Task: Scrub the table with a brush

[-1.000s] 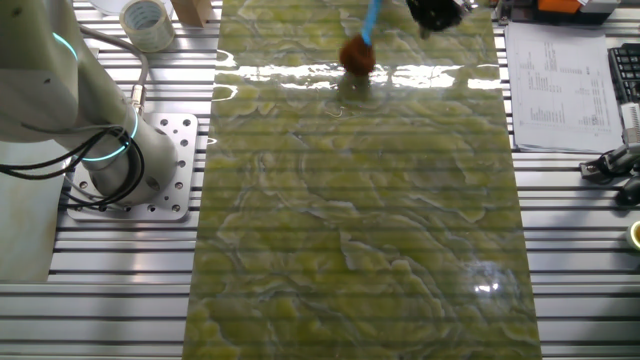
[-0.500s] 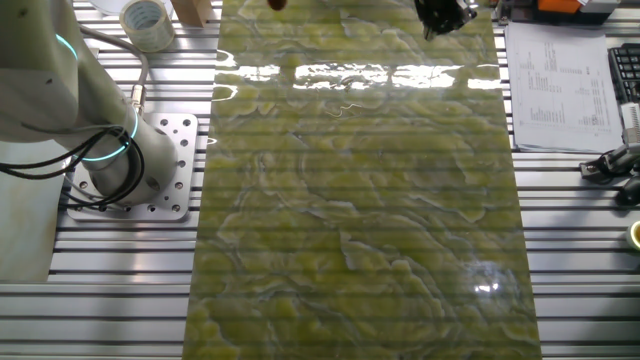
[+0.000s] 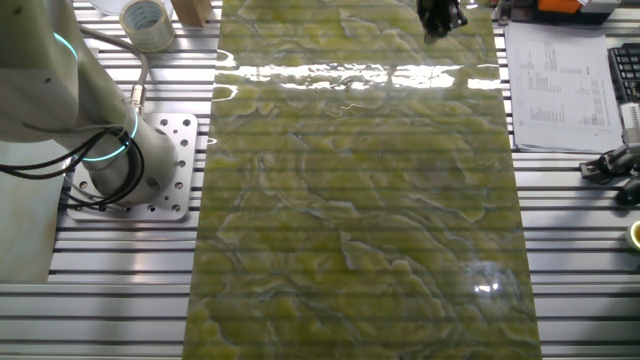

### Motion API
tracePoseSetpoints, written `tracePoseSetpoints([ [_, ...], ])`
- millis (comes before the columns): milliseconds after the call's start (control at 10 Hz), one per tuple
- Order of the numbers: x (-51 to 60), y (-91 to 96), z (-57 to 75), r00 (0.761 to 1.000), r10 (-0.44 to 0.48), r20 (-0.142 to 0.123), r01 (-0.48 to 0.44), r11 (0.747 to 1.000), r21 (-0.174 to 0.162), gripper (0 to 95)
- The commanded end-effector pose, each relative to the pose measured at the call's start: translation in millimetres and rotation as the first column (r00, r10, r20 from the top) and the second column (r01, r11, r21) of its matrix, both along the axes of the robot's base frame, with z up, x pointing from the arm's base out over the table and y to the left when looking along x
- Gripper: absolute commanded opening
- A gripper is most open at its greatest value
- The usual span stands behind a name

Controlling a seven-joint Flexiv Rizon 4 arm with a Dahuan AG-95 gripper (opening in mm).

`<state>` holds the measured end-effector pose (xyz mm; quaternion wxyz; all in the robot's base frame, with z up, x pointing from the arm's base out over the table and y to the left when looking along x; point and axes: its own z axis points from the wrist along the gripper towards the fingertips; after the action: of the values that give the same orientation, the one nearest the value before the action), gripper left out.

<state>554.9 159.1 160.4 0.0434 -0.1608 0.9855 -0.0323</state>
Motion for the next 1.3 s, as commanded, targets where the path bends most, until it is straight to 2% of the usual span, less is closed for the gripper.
tracePoseSetpoints([
  [100,14.3,-53.3,9.8,1.0,0.0,-0.015,0.0,1.0,0.006,0.0],
  [200,16.9,-73.2,11.3,0.999,0.011,-0.032,-0.01,1.0,0.011,0.0],
  [300,17.4,-81.8,11.7,0.999,0.013,-0.038,-0.013,1.0,0.018,0.0],
  [400,17.0,-103.0,14.1,0.999,-0.021,-0.05,0.024,0.998,0.057,0.0],
  [500,16.3,-115.7,15.2,0.998,-0.029,-0.063,0.033,0.998,0.06,0.0],
  [600,15.7,-124.0,14.0,0.998,-0.022,-0.063,0.026,0.997,0.071,0.0],
  [700,14.1,-134.5,10.9,0.998,-0.018,-0.068,0.024,0.995,0.099,0.0],
  [800,12.4,-134.5,6.5,0.995,-0.037,-0.094,0.046,0.993,0.104,0.0],
  [900,12.6,-132.3,3.2,0.994,-0.049,-0.101,0.059,0.993,0.102,0.0],
  [1000,13.3,-129.5,0.0,0.993,-0.064,-0.101,0.074,0.992,0.1,0.0],
  [1300,12.5,-129.8,2.8,0.992,-0.088,-0.096,0.097,0.99,0.1,0.0],
])
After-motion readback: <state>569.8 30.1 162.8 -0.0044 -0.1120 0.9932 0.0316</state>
